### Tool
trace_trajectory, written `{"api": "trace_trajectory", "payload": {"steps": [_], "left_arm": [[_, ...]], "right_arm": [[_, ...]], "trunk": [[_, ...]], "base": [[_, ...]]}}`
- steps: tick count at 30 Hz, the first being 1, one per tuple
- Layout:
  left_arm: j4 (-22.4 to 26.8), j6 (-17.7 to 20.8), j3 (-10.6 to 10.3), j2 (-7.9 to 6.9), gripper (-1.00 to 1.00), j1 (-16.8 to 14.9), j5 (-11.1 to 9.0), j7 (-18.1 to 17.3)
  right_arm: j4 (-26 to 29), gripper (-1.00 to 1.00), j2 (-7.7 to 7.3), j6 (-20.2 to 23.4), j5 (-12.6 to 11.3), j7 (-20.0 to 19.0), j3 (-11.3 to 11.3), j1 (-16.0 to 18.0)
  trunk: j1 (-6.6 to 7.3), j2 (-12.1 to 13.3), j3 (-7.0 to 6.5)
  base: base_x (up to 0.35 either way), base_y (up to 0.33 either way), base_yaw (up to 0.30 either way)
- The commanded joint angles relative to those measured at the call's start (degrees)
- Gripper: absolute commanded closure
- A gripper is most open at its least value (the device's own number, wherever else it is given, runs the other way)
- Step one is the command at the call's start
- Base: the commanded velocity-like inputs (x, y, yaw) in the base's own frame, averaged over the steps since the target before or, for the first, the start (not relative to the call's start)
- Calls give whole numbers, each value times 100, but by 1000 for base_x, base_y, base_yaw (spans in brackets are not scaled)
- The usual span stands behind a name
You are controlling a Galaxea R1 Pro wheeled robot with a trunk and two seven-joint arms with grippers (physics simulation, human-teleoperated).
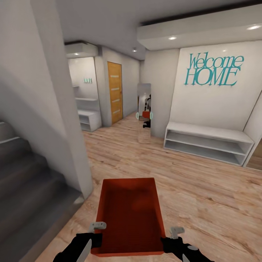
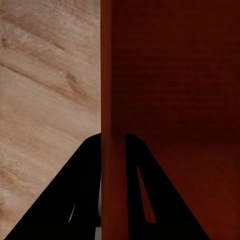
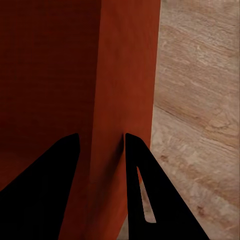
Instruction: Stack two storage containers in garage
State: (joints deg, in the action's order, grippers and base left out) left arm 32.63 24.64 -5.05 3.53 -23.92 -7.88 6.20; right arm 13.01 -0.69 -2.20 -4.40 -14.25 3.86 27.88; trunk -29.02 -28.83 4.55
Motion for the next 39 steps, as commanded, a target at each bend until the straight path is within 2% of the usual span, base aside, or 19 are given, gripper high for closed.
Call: {"api": "trace_trajectory", "payload": {"steps": [1, 39], "left_arm": [[24, -240, 83, -1, 100, -8, 41, 138], [-49, -240, 74, 7, 100, -8, 41, 139]], "right_arm": [[-9, 100, 86, -26, -61, -78, 80, -2], [-9, 100, 86, -26, -52, -78, 80, -3]], "trunk": [[-6, -10, 12], [-6, -10, 12]], "base": [[328, 0, 0], [328, 0, 0]]}}
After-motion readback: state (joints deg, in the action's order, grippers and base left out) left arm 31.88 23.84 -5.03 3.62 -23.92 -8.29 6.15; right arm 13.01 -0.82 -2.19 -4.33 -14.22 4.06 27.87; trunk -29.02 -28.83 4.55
